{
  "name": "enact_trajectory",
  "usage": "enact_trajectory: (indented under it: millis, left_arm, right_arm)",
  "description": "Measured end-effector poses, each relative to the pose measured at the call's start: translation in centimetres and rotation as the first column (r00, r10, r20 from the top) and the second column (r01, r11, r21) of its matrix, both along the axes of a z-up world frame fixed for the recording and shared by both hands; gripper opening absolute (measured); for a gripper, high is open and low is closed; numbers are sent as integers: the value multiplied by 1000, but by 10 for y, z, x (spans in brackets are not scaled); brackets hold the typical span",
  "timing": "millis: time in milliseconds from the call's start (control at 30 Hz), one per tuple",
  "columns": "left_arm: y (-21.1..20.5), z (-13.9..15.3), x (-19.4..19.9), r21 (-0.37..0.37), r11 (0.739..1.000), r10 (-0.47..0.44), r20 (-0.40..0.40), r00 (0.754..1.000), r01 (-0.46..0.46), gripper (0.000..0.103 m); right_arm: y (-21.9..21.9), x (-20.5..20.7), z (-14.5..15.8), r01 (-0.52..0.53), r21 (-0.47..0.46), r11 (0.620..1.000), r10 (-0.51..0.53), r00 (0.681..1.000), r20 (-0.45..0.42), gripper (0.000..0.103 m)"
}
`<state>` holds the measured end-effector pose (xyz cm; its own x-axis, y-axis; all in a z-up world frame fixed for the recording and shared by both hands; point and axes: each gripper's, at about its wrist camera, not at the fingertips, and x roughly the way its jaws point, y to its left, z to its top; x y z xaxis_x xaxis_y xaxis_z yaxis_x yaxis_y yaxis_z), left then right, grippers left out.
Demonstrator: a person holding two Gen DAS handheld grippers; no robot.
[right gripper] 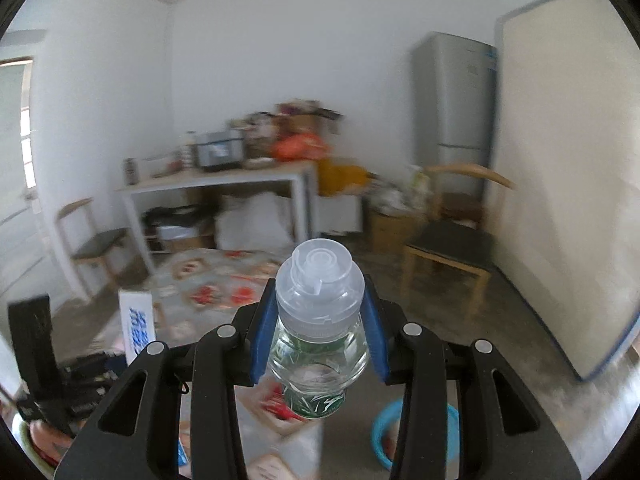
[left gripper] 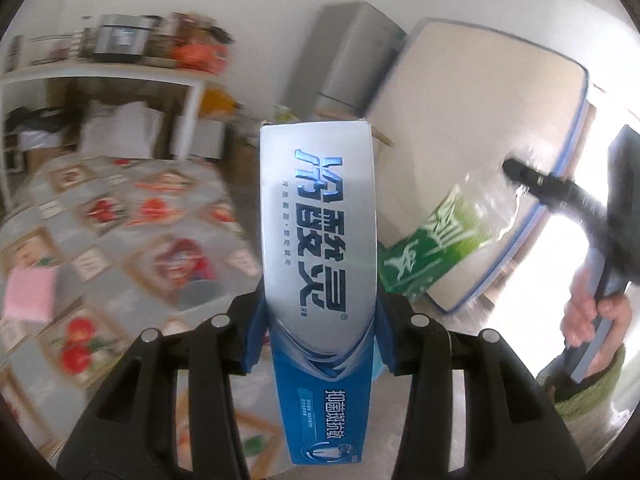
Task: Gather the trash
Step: 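Carry the toothpaste box and the bottle toward the blue wastebasket, then open both tools over the wastebasket and turn back toward the table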
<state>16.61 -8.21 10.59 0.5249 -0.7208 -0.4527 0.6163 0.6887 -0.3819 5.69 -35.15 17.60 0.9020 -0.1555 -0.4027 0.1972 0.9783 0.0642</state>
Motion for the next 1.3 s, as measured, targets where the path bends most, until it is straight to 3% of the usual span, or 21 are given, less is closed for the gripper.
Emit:
enact_trajectory:
  millis: [167,333,500,733,767,800,833,900,1033,1133,1300]
  left_arm:
    - [-100,-10,10,86,983,-162,-29,986,164,43]
    - [-202,-53,24,198,941,-253,-120,960,273,43]
    - [-275,-110,48,277,903,-272,-226,935,330,43]
    - [-343,-161,87,331,892,-223,-274,936,309,44]
    - [-353,-168,95,332,891,-218,-285,934,309,54]
    - [-358,-172,101,336,891,-207,-295,933,304,69]
    - [-363,-178,108,348,895,-176,-298,938,278,75]
    - [-360,-184,118,353,904,-133,-303,944,241,76]
    - [-335,-183,123,311,921,-122,-345,931,236,76]
    - [-316,-170,116,303,921,-144,-316,938,244,76]
    - [-285,-148,96,277,928,-170,-280,945,249,76]
  right_arm:
    - [-80,-22,-50,162,83,983,-155,984,-84,39]
    - [-148,-22,-115,273,182,945,-239,952,-191,39]
    - [-206,-8,-195,363,300,882,-276,915,-296,39]
    - [-249,33,-277,460,408,789,-322,874,-363,40]
    - [-255,39,-288,467,423,777,-320,871,-373,40]
    - [-263,49,-308,478,453,752,-316,865,-389,40]
    - [-271,53,-321,478,472,741,-306,866,-395,42]
    - [-287,68,-369,501,524,689,-275,850,-450,50]
    - [-297,86,-433,574,528,626,-252,790,-560,50]
    - [-291,89,-451,590,488,643,-254,765,-591,50]
    - [-284,81,-452,578,492,651,-244,774,-585,50]
